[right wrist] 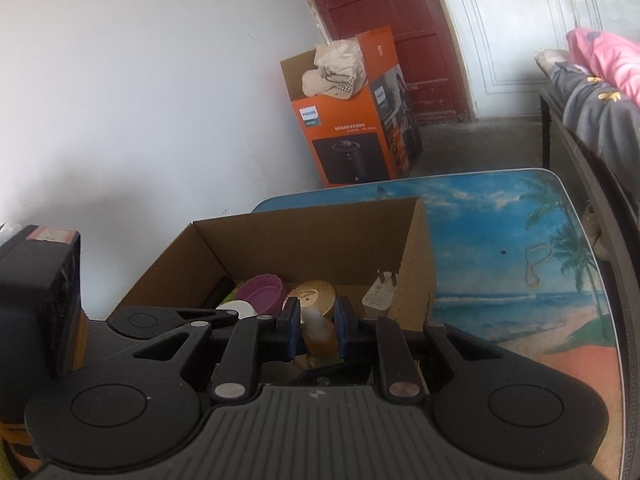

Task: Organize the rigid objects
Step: 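Lower the dropper bottle into the box and open the right gripper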

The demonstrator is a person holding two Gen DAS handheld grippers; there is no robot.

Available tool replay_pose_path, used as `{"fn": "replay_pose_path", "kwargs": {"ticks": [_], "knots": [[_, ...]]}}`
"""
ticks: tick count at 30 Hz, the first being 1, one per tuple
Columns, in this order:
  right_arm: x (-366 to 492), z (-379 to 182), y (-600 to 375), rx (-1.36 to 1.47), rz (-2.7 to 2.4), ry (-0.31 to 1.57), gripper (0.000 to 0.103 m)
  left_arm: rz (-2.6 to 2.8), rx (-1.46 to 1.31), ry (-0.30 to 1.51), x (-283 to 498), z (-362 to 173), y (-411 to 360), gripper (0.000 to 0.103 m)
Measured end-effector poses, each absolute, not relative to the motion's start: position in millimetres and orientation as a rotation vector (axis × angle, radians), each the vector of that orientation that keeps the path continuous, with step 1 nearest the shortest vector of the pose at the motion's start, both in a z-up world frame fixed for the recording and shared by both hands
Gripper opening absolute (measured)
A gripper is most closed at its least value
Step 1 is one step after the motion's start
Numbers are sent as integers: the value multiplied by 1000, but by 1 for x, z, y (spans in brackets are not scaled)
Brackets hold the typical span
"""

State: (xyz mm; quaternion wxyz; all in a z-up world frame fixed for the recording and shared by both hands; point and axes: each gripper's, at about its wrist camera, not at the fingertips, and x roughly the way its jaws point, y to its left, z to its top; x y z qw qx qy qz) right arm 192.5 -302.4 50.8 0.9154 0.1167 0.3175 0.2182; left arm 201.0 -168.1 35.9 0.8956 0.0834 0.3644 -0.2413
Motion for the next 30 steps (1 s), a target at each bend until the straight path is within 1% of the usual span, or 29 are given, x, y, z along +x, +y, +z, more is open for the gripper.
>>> {"fn": "replay_pose_path", "kwargs": {"ticks": [1,5,8,10,11,15,17,19,21,22,23,24,25,26,28,30], "knots": [[193,50,-303,242,451,659,20,-499,178,751,201,37,-168,36],[192,50,-302,233,440,665,20,-495,195,725,199,42,-170,38],[190,51,-303,240,431,661,20,-501,190,696,194,47,-167,46],[187,54,-305,248,425,653,20,-504,188,669,189,51,-164,53],[185,55,-306,253,424,648,21,-504,186,657,187,54,-163,54],[174,62,-310,276,412,623,21,-498,159,618,178,66,-154,71],[165,68,-313,290,404,602,22,-503,138,595,170,72,-146,75],[152,74,-316,308,394,574,22,-510,112,577,161,78,-138,88],[139,78,-319,339,387,548,23,-521,81,559,150,82,-127,94],[133,81,-321,355,381,536,28,-524,68,551,144,84,-123,98],[126,82,-322,371,373,525,37,-527,55,544,138,86,-118,99],[119,82,-324,386,365,516,43,-530,43,538,132,87,-113,101],[113,81,-324,400,358,509,52,-530,33,535,126,87,-108,102],[107,80,-325,413,349,505,55,-531,25,532,121,87,-103,102],[96,76,-322,426,335,510,58,-527,11,530,112,86,-93,103],[88,72,-316,427,320,528,66,-510,-8,534,104,84,-83,103]]}}
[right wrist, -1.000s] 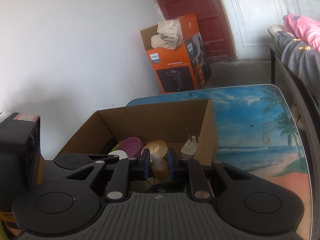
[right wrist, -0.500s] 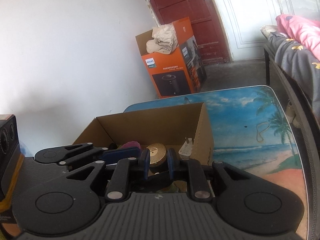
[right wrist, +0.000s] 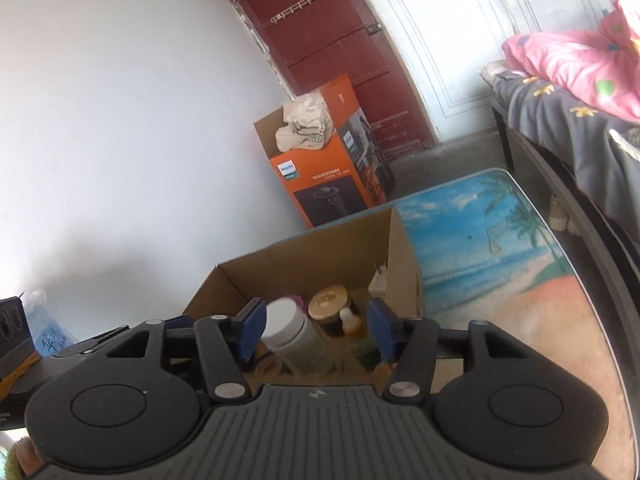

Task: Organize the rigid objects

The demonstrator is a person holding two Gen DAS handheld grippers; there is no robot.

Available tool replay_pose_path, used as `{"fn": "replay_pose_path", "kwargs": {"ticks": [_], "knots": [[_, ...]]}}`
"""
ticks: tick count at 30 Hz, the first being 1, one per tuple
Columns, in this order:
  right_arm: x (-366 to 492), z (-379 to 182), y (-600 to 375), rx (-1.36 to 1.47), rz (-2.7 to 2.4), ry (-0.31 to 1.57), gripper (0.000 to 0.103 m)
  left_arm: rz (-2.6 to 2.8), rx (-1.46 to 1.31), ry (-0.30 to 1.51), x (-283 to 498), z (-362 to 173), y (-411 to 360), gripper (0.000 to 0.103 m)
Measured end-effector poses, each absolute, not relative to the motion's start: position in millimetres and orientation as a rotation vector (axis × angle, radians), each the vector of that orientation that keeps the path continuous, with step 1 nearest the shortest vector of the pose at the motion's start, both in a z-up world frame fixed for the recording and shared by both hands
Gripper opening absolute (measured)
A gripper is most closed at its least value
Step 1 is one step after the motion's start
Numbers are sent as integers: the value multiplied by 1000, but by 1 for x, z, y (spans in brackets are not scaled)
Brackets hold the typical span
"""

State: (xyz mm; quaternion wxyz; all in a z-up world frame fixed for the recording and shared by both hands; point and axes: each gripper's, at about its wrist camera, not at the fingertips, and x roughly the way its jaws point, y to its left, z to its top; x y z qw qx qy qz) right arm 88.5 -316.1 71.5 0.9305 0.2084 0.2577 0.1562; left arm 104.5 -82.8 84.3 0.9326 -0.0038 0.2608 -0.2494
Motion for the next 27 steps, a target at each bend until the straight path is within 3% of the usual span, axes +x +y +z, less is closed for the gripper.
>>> {"fn": "replay_pose_path", "kwargs": {"ticks": [8,14,27], "knots": [[62,64,-282,353,269,558,100,-395,-21,525,84,84,-48,103],[54,63,-260,287,262,577,103,-232,-33,494,75,88,-29,103],[64,68,-228,192,183,603,103,-116,-32,614,85,73,-8,103]]}}
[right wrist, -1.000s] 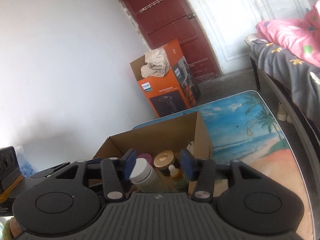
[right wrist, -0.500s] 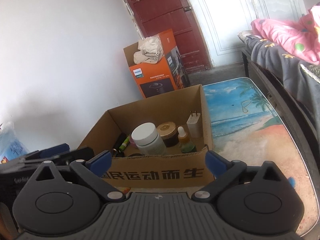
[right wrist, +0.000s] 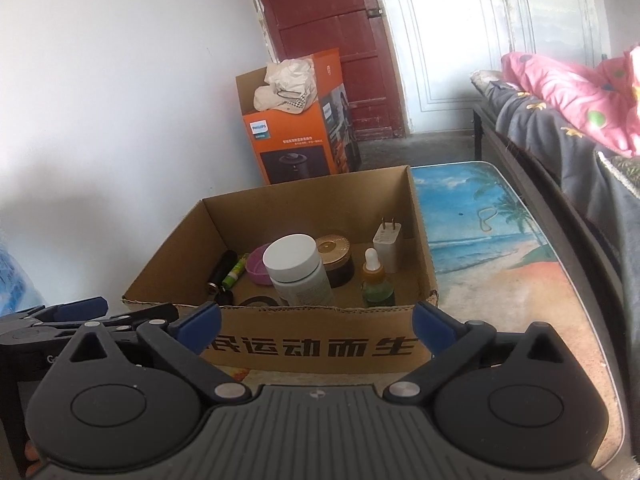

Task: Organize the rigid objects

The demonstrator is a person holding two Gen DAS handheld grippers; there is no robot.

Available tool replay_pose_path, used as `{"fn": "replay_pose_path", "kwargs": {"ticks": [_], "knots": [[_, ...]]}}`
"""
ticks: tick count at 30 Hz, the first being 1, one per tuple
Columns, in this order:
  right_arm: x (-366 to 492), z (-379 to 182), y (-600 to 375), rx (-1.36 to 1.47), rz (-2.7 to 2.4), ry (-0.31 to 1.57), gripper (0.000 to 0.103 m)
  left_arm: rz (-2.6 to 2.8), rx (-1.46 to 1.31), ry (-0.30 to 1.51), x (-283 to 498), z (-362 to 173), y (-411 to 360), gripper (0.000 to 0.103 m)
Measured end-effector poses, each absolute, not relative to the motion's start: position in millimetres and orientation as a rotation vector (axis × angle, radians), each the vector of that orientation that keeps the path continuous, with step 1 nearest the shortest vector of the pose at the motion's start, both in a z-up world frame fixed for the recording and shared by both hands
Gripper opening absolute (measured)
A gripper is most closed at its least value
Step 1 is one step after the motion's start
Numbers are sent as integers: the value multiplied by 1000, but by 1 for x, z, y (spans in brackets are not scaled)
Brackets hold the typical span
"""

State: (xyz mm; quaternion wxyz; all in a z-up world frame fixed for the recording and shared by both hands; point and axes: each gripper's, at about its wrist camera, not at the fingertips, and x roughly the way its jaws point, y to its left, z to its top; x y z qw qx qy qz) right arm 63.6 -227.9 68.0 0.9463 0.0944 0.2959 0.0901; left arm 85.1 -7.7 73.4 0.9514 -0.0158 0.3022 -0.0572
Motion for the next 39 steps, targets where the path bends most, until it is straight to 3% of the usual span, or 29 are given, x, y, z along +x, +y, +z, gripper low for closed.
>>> {"fn": "replay_pose_path", "kwargs": {"ticks": [39], "knots": [[87,58,-211,41,38,644,103,-92,53,723,108,71,-20,103]]}}
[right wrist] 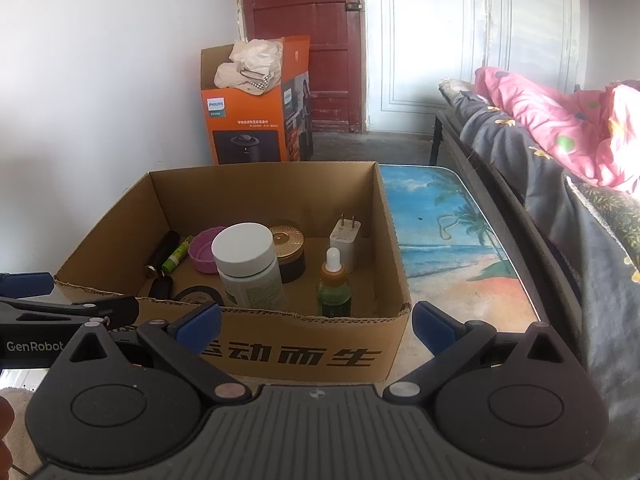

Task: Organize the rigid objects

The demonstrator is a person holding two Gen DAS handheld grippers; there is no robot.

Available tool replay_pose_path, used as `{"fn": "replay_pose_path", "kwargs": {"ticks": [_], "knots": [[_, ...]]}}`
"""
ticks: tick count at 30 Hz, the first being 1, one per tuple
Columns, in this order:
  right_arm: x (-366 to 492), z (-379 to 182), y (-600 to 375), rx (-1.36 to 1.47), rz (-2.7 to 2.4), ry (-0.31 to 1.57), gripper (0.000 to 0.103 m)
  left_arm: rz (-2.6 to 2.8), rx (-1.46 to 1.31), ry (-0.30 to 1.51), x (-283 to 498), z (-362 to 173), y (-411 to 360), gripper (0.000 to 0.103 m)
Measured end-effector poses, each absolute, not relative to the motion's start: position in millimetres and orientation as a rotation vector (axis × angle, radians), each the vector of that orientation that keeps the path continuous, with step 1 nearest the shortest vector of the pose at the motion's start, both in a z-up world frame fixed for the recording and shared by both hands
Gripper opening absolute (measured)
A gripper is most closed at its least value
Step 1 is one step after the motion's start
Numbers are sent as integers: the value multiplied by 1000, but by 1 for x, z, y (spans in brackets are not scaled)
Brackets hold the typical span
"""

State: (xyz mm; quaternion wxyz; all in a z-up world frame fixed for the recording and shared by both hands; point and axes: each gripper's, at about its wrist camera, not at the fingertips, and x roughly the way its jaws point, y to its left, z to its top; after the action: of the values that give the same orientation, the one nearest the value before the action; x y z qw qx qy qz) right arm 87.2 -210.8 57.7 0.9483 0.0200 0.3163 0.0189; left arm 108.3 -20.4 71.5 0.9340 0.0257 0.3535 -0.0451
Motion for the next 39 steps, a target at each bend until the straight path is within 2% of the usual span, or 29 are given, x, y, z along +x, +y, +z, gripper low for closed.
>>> {"fn": "replay_pose_path", "kwargs": {"ticks": [39], "knots": [[89,59,-209,27,35,648,103,-85,58,734,111,73,-23,103]]}}
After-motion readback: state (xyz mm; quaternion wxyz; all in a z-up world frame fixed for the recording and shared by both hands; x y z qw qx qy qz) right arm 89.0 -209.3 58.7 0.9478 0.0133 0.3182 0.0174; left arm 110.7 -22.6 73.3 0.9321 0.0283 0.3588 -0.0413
